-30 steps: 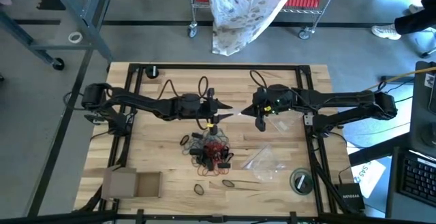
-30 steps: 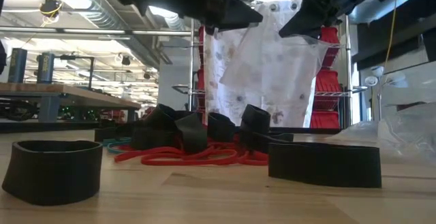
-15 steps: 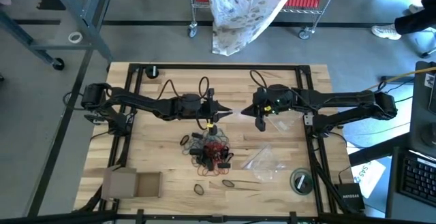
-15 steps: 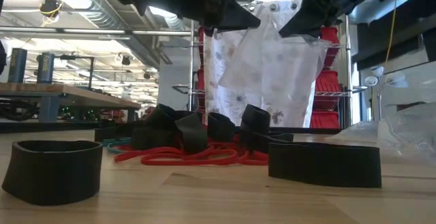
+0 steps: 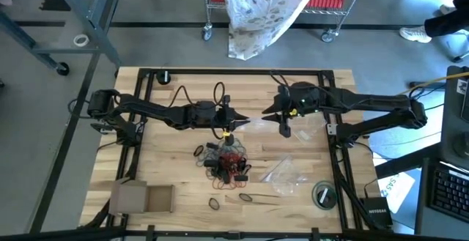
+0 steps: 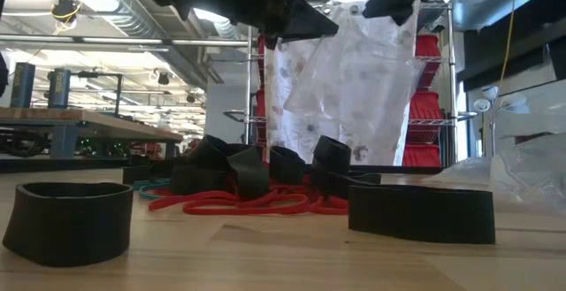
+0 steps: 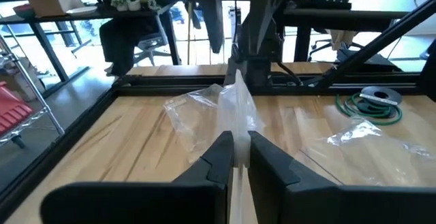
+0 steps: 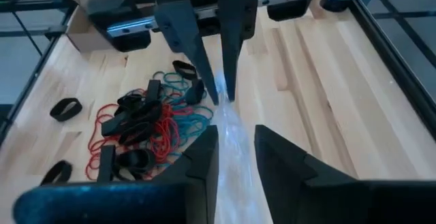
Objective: Sort rubber bands
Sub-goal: Open the transparent zip lock bag
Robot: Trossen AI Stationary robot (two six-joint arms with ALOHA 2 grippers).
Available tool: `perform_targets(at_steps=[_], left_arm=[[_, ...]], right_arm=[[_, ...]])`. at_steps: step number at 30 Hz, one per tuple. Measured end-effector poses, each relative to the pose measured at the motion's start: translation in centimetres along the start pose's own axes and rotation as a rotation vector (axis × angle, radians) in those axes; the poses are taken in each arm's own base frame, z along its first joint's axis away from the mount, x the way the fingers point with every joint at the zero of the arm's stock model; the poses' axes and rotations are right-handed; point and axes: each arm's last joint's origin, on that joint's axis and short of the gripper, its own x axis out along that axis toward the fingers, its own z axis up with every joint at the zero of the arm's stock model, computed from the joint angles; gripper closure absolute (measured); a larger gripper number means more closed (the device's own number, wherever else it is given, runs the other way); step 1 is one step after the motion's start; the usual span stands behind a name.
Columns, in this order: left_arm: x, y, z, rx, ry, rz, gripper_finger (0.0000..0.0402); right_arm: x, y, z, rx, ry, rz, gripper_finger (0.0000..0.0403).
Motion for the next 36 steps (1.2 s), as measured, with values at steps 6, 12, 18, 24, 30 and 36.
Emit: perform_targets(at_steps=[6, 12, 18, 24, 30, 36], left_arm=[[0.0, 0.0, 0.0, -0.003, 0.001, 0.000, 0.0377], [0.0, 0.0, 0.0, -0.008, 0.001, 0.000, 0.0377], [0.0, 0.0, 0.0, -0.008, 0.001, 0.000, 0.0377], [0.0, 0.0, -0.1, -0.007, 0.011, 0.000, 0.0378], [0.0, 0.0, -0.2, -0.015, 0.018, -0.001, 0.0378], [0.0, 0.0, -0.4, -0.016, 0.050, -0.003, 0.0378]], right_arm=[[2.3, -0.3, 0.2, -0.002, -0.007, 0.000, 0.0313], [3.0, -0.3, 0.2, -0.020, -0.006, 0.025, 0.0313], [3.4, -0.3, 0.6, -0.025, -0.043, 0.025, 0.0315], [4.2, -0.4, 0.3, -0.039, -0.016, 0.025, 0.0384], [3.8, -0.4, 0.4, -0.069, -0.027, 0.015, 0.0399], [2.0, -0.3, 0.7, -0.083, -0.062, -0.014, 0.0402]])
